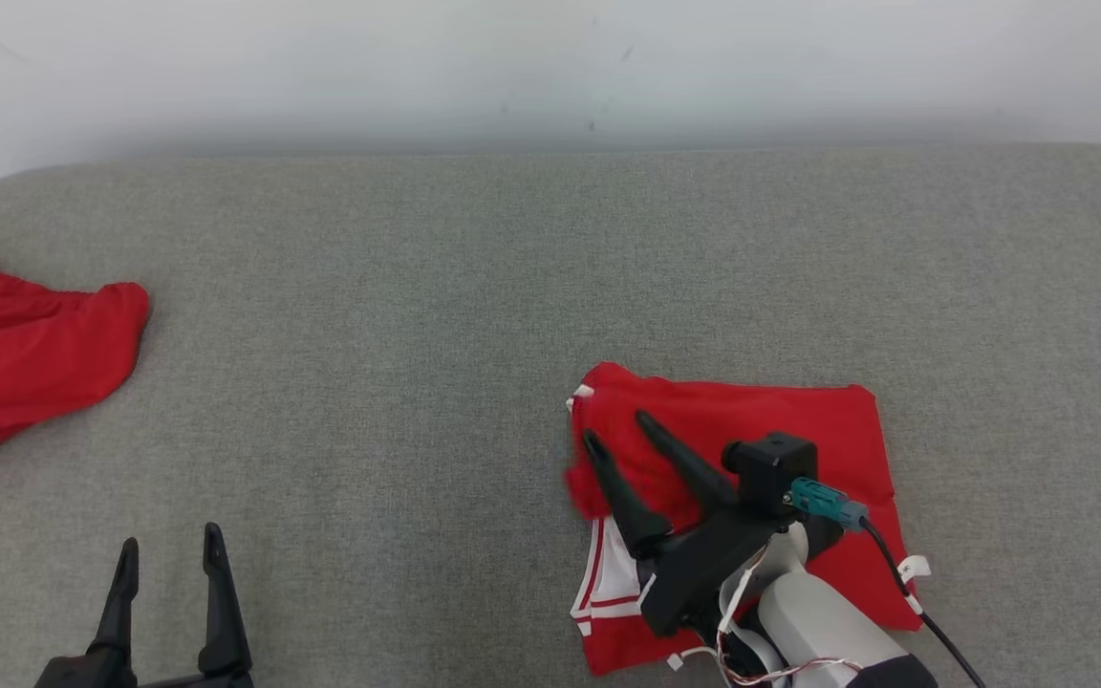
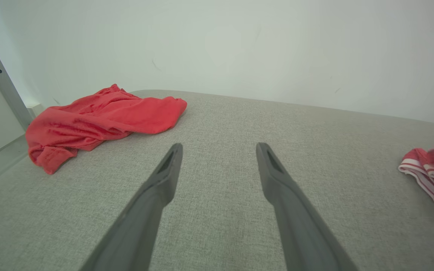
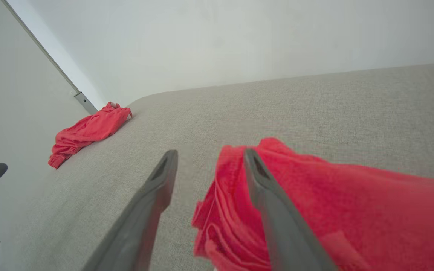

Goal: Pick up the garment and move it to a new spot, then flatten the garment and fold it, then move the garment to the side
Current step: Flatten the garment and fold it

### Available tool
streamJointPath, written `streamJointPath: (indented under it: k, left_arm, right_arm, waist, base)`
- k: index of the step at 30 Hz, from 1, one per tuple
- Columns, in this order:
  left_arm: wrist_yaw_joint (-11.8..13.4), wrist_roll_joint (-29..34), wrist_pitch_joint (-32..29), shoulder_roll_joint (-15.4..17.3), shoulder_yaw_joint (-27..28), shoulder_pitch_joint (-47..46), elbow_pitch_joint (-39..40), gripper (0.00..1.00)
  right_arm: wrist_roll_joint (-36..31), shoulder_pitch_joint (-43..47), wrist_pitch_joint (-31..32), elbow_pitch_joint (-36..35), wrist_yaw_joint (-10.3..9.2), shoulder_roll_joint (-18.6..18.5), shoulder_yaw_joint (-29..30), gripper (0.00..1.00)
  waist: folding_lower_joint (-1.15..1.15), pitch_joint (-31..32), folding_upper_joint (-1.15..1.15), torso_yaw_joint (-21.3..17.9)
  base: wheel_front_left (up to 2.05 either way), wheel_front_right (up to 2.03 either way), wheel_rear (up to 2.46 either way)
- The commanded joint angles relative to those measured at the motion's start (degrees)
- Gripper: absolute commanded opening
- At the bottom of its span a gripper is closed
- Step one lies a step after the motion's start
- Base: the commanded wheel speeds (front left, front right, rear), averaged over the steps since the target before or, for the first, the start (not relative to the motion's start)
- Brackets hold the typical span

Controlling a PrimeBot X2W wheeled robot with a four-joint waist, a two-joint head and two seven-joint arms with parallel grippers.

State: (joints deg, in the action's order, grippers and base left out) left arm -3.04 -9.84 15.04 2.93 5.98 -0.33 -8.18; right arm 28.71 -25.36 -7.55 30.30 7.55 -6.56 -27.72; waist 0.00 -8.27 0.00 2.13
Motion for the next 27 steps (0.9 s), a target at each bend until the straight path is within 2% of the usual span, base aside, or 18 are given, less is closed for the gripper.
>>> streamJointPath:
  k: [1, 8, 15, 21, 27]
  left_arm:
    - [0.15, -0.03, 0.2, -0.07, 0.25, -0.38, -0.04, 1.0]
    - [0.38, -0.04, 0.2, -0.08, 0.78, 0.55, 0.16, 1.0]
    - [0.35, 0.18, 0.2, -0.08, 1.23, 1.32, 0.8, 1.0]
    - [0.27, 0.63, 0.2, -0.08, 1.69, 1.84, 1.46, 1.0]
    - [0.03, 1.53, 0.2, -0.08, 2.15, 2.34, 2.16, 1.0]
  right_arm:
    - [-0.32, -0.88, -1.99, -0.39, -0.15, -0.89, -0.63, 1.0]
    - [-0.94, -0.54, -5.19, -4.61, -0.15, -5.26, 1.16, 1.0]
    - [-1.39, 4.04, -5.12, -10.39, -0.15, -9.93, 8.25, 1.0]
    - [-2.16, 8.7, -5.78, -13.73, -0.15, -9.99, 14.94, 1.0]
    - [-4.26, 13.81, -6.7, -16.53, -0.15, -7.83, 20.81, 1.0]
  waist:
    - [0.0, 0.11, 0.0, -0.25]
    - [0.0, 0.97, 0.0, -1.5]
    - [0.0, 1.7, 0.0, -2.38]
    - [0.0, 2.37, 0.0, -3.25]
    - [0.0, 3.12, 0.0, -4.42]
  base:
    - [0.0, 0.0, 0.0]
    - [0.0, 0.0, 0.0]
    - [0.0, 0.0, 0.0]
    - [0.0, 0.0, 0.0]
    - [0.0, 0.0, 0.0]
